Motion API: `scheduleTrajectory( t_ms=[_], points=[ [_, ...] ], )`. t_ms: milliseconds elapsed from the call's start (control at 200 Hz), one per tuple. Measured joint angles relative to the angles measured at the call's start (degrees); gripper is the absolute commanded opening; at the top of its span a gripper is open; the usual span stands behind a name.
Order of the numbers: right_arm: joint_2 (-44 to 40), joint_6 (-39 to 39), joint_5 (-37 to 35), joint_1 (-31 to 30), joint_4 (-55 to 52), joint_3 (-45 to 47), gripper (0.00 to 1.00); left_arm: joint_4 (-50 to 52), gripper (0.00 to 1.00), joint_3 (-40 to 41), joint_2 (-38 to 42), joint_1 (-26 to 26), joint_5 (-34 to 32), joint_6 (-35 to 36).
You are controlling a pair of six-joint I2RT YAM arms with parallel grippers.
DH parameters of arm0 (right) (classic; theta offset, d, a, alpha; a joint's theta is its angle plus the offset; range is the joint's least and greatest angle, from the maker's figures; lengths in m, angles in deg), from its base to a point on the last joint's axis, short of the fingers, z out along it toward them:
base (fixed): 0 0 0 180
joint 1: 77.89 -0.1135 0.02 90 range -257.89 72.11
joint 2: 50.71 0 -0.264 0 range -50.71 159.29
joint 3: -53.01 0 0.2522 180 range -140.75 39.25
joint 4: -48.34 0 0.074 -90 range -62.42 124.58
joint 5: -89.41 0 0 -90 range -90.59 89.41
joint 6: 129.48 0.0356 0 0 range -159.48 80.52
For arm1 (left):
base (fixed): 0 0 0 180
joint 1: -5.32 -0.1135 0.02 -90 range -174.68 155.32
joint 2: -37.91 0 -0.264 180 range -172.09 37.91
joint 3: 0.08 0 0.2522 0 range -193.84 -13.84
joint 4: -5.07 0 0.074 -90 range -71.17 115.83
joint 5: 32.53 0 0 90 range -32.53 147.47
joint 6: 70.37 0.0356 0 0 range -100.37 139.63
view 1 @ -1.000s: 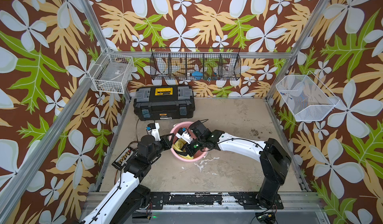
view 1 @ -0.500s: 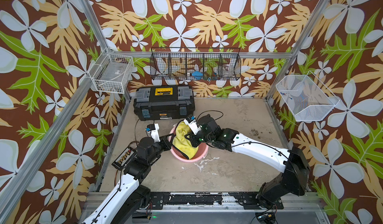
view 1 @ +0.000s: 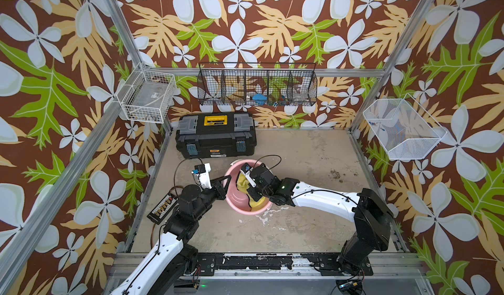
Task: Wipe the inside of the bucket with a cloth
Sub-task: Wipe the dirt from the inside of the bucket.
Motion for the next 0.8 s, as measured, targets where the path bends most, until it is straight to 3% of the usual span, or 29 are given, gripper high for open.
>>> scheduleTrajectory(
  t_ms=[280,656,801],
  points=[
    [3.7,-2.1,-6.9,-1.0,-5.0,-3.7,0.0,0.2,0.0,-4.3,-5.3,0.0,-0.1,4.2],
    [21.9,-2.4,-12.0,-0.6,-22.0,-26.1,0.0,-0.6,0.0,-3.5,-6.3,-0.1,-2.4,5.3],
    [25.0,-2.4,-11.7,0.4,-23.1,-27.7,0.0,-0.4,0.0,-3.3,-6.1,-0.2,-3.4,5.1]
  ],
)
